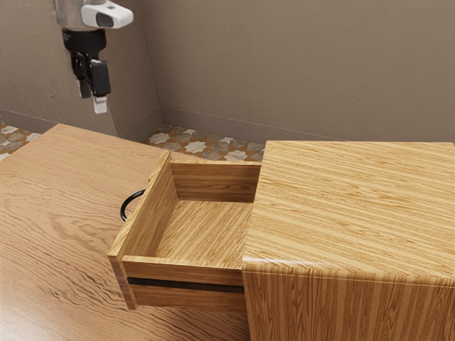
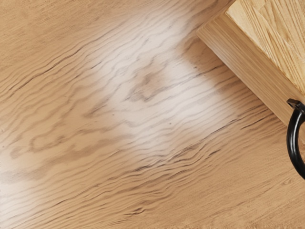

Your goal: Push the drawer handle with one arm to close the drawer

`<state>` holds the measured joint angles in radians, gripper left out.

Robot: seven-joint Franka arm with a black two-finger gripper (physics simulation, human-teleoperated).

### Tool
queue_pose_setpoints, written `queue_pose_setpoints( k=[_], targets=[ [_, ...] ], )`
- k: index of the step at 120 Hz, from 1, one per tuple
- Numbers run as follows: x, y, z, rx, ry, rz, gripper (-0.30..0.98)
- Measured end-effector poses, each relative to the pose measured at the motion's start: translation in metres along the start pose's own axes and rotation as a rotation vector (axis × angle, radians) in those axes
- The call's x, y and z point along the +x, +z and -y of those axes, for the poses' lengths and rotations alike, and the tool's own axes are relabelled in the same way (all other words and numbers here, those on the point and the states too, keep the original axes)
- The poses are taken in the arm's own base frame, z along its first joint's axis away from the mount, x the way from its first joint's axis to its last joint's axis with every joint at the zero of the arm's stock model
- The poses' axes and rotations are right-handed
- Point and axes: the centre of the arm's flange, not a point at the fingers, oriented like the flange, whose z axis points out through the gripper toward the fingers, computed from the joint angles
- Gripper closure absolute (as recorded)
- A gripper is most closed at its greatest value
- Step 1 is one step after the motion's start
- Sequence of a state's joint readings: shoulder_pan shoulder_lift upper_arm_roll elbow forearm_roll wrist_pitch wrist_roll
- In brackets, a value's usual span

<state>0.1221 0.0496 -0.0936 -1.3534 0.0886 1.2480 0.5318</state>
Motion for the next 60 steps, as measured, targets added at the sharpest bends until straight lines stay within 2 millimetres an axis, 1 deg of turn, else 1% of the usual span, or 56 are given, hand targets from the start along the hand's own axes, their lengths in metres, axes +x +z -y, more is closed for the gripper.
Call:
queue_pose_setpoints(
  k=[22,25,26,28,31,34,37,40,42,45,49,51,53,56,58,60],
  targets=[
    [0.001,0.001,-0.003,-0.004,0.082,0.008,0.0],
    [-0.001,-0.002,-0.003,-0.001,0.089,0.004,0.0],
    [-0.003,-0.005,-0.004,0.004,0.09,-0.003,0.0],
    [-0.019,-0.029,-0.01,0.033,0.088,-0.046,0.0],
    [-0.047,-0.063,-0.021,0.074,0.083,-0.105,0.0],
    [-0.077,-0.091,-0.035,0.107,0.077,-0.149,0.0],
    [-0.11,-0.105,-0.056,0.126,0.077,-0.166,0.0],
    [-0.138,-0.11,-0.078,0.138,0.084,-0.17,0.0],
    [-0.159,-0.11,-0.092,0.142,0.084,-0.168,0.0],
    [-0.2,-0.104,-0.112,0.146,0.066,-0.175,0.0],
    [-0.245,-0.094,-0.132,0.147,0.042,-0.187,0.0],
    [-0.264,-0.084,-0.14,0.142,0.03,-0.187,0.0],
    [-0.276,-0.072,-0.146,0.133,0.021,-0.18,0.0],
    [-0.287,-0.053,-0.152,0.116,0.015,-0.162,0.0],
    [-0.289,-0.038,-0.154,0.103,0.014,-0.145,0.0],
    [-0.286,-0.019,-0.154,0.084,0.017,-0.118,0.0]
  ],
)
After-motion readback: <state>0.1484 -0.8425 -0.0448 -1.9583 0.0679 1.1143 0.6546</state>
